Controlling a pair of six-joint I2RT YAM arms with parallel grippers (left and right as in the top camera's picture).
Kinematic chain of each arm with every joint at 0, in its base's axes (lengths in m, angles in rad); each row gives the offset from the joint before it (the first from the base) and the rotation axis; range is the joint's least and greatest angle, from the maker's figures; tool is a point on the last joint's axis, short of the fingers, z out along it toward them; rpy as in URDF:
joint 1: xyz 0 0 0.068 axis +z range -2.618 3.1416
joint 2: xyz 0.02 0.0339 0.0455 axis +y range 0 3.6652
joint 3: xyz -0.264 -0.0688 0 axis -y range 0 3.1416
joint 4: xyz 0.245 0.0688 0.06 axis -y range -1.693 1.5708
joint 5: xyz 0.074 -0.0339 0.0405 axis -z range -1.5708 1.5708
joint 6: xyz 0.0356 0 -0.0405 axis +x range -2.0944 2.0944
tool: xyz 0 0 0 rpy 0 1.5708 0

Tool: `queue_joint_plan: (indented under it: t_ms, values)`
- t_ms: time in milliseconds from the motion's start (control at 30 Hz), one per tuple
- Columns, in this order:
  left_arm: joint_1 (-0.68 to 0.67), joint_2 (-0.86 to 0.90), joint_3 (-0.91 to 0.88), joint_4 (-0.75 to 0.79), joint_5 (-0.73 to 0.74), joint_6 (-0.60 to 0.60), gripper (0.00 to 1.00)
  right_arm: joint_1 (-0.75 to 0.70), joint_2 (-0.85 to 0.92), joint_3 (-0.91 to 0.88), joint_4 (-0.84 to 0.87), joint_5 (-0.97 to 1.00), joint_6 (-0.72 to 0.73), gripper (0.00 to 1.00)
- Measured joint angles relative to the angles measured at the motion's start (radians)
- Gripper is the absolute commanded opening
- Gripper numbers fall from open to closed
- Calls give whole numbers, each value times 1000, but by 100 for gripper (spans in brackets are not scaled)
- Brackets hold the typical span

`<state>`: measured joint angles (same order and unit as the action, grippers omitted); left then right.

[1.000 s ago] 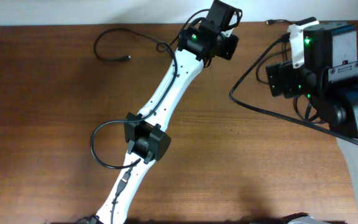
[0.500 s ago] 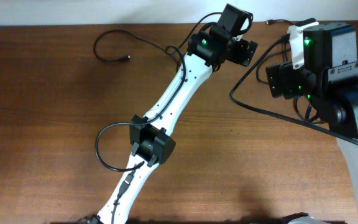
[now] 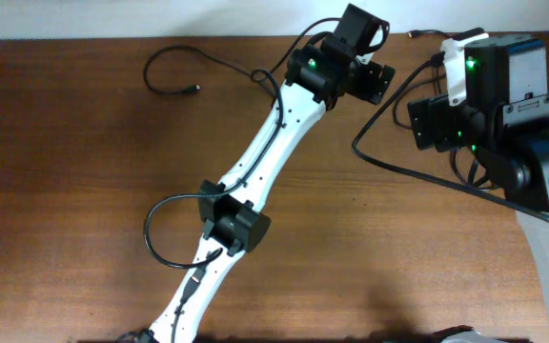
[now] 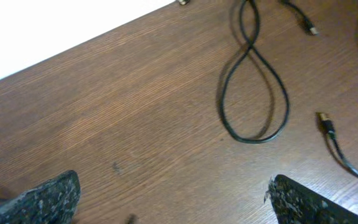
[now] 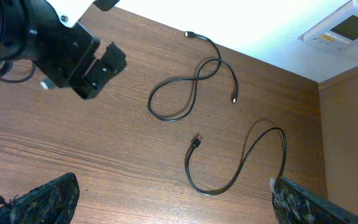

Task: Untangle cables

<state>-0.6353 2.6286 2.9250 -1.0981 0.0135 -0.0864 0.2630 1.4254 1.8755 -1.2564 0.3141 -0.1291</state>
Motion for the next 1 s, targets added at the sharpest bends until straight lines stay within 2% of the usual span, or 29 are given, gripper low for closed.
queue_joint_plan:
  t_ms: [300, 567, 667, 833, 933, 1000]
  values:
    - [-26, 12, 142, 109, -52, 84, 99, 0, 0, 0, 0, 0, -1, 98]
    - [-6, 14, 143, 116, -122, 97, 99, 0, 0, 0, -1, 0, -1, 98]
    - [-12, 8, 168, -69, -211, 35, 99, 0, 0, 0, -5, 0, -1, 98]
    - [46, 6, 105, -457, -164, -44, 99, 0, 0, 0, -5, -29, 0, 98]
    - [90, 9, 83, -461, -128, -65, 99, 0, 0, 0, -6, -43, 0, 98]
    - [101, 6, 83, -381, -121, -72, 99, 0, 0, 0, -8, -46, 0, 98]
